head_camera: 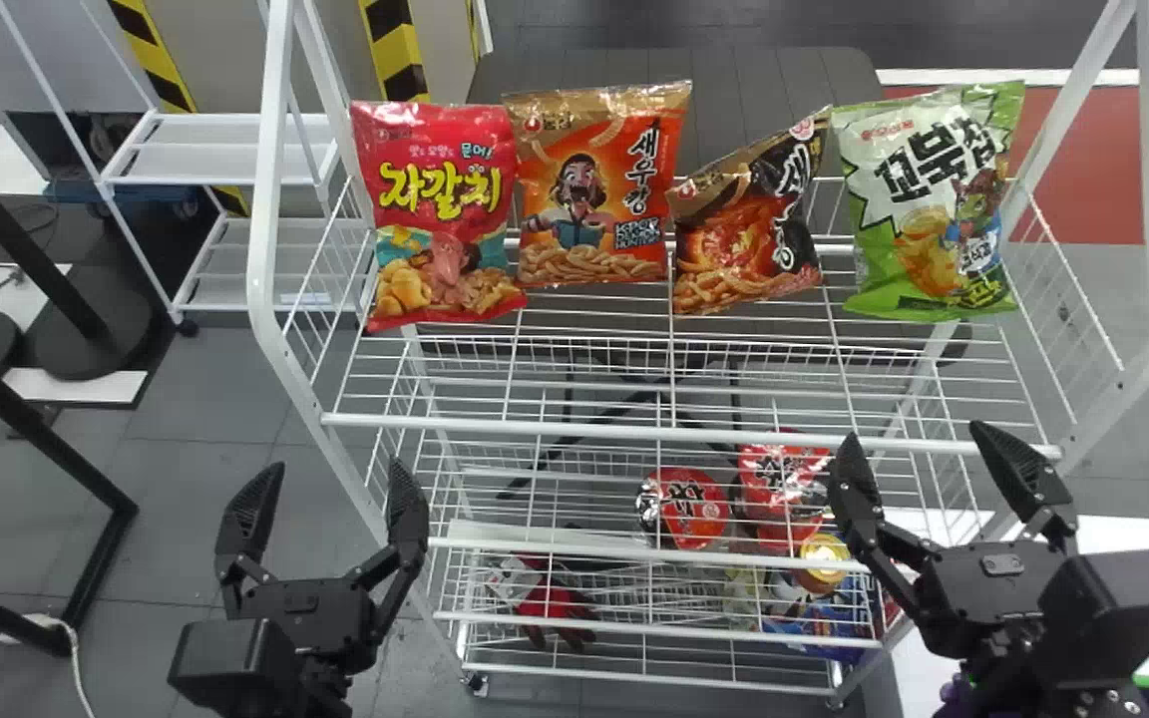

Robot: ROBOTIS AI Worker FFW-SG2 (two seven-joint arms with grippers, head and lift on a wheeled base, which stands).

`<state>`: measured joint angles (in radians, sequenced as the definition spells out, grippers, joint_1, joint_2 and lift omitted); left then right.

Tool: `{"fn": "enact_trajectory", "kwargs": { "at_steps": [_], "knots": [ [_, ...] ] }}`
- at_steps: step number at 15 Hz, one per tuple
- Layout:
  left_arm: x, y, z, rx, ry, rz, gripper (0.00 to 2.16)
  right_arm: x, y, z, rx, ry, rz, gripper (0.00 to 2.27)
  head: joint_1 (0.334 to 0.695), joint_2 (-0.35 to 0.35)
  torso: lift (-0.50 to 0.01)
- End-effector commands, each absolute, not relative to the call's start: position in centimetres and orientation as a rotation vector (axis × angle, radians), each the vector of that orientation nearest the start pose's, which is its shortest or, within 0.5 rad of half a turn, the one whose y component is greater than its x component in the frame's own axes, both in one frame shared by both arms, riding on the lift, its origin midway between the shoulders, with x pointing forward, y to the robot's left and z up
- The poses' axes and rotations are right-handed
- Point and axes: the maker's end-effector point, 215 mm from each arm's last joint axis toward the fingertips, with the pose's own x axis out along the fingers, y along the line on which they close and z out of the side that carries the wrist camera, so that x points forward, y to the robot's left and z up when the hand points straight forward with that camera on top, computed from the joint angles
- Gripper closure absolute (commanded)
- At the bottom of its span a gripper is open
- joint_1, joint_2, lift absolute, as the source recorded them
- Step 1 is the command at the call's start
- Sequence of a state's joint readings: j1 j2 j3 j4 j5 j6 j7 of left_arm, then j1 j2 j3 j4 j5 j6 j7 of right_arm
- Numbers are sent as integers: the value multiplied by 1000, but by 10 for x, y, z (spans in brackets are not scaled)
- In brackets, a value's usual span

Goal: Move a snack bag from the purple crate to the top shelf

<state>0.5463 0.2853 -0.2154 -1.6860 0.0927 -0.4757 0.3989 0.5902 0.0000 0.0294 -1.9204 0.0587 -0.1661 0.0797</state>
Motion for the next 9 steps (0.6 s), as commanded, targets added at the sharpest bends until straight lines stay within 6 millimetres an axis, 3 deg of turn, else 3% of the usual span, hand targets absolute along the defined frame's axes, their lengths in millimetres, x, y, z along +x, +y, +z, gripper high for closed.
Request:
{"fn": "enact_trajectory", "kwargs": {
  "at_steps": [1,9],
  "knots": [
    [381,255,-418,44,-11,112,130,404,-187,-394,-40,71,122,144,695,84,1],
    [382,255,-420,48,-4,114,130,404,-186,-392,-36,64,125,144,695,100,1]
  ]
}}
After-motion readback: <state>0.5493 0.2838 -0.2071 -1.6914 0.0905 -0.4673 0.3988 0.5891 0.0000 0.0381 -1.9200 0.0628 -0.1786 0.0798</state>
